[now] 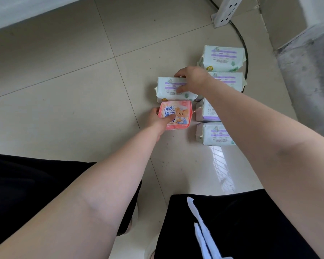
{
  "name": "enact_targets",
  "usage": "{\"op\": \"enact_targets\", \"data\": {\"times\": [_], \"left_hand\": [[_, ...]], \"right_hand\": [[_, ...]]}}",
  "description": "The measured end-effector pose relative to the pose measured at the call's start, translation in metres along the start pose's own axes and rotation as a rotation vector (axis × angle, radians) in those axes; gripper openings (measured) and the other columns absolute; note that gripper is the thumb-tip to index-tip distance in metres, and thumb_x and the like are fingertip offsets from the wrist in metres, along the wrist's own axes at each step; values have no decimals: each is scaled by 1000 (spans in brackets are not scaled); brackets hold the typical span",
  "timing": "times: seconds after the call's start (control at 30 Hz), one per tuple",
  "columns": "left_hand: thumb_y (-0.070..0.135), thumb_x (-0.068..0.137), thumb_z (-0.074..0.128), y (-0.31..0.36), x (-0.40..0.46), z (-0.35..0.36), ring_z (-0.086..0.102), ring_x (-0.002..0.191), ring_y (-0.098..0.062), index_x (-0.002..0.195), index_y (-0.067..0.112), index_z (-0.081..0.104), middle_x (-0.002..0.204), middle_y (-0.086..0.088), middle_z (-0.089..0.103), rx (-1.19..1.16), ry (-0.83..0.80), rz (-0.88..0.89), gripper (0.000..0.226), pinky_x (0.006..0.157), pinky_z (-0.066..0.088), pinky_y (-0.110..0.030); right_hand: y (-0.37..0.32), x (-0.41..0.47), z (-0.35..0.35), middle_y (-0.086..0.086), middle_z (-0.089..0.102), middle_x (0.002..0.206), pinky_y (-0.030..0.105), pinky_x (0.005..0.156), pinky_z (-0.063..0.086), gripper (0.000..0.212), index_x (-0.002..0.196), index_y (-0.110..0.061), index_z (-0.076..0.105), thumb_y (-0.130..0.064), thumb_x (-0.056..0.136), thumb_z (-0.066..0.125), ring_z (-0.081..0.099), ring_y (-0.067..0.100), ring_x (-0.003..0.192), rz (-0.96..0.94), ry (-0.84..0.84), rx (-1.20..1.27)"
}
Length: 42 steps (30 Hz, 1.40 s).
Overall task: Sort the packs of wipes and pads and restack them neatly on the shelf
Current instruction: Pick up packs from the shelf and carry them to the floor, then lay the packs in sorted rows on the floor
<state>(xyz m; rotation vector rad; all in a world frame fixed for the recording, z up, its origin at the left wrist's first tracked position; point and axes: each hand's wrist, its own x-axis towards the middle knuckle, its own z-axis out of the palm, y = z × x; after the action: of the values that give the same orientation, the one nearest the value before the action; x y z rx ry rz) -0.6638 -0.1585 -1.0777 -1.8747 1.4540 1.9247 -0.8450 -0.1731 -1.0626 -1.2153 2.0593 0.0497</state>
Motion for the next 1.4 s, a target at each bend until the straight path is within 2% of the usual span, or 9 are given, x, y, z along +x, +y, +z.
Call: {"op": "enact_targets", "data": {"times": [0.07,0.23,0.3,0.43,0.6,0.83,0.97,1.17,1.4], "left_hand": [[18,84,72,2,1,-1,56,92,-18,127,10,49,123,-6,61,5,-6,-11,49,80,47,-32],[28,84,72,6,0,-1,54,88,-16,129,12,48,121,-1,61,57,-3,-26,54,64,44,-23],[29,83,73,10,-4,-6,55,94,-16,132,11,45,126,-2,59,91,18,-12,59,75,43,-26],[38,79,75,27,-38,-37,47,128,-21,142,17,38,144,-2,45,182,113,-10,76,104,39,-29],[34,81,74,73,-128,-84,47,129,-21,141,17,42,143,-6,47,279,134,83,70,106,37,-29],[20,84,68,157,-295,-151,49,127,-23,139,16,46,137,-7,53,668,55,332,59,101,40,-31],[18,84,65,182,-400,-199,49,125,-25,138,21,46,135,-5,54,842,34,423,57,100,42,-35],[20,83,66,183,-510,-280,49,125,-24,135,20,48,134,-3,55,874,119,427,55,101,42,-34],[20,85,64,160,-566,-368,48,125,-24,135,21,49,134,-2,54,878,197,478,52,100,42,-33]], "right_hand": [[1,1,0,3,57,135,36,99,47,63,137,-22,52,-34,80,76,52,25,122,11,-3,13],[2,-1,-2,7,56,135,34,98,46,63,139,-21,50,-32,82,75,53,26,122,11,27,48],[-1,-9,-6,9,55,136,33,96,45,62,139,-19,49,-32,84,74,54,27,121,18,35,52],[-18,-52,-27,7,57,134,32,95,41,55,137,-17,52,-29,87,70,52,27,122,30,83,97],[-54,-143,-71,8,61,130,37,96,45,48,132,-16,56,-28,88,68,54,27,120,81,97,149],[-141,-292,-162,9,60,127,35,95,45,51,135,-19,53,-28,87,68,46,27,124,124,97,114],[-208,-382,-211,8,59,126,34,88,43,42,127,-19,58,-29,86,64,46,28,121,90,73,44],[-303,-476,-250,7,57,127,36,93,42,48,132,-20,53,-35,88,65,45,29,125,-32,38,5],[-398,-529,-246,6,53,134,33,98,40,50,138,-25,49,-34,91,62,43,26,128,-105,83,-26]]}}
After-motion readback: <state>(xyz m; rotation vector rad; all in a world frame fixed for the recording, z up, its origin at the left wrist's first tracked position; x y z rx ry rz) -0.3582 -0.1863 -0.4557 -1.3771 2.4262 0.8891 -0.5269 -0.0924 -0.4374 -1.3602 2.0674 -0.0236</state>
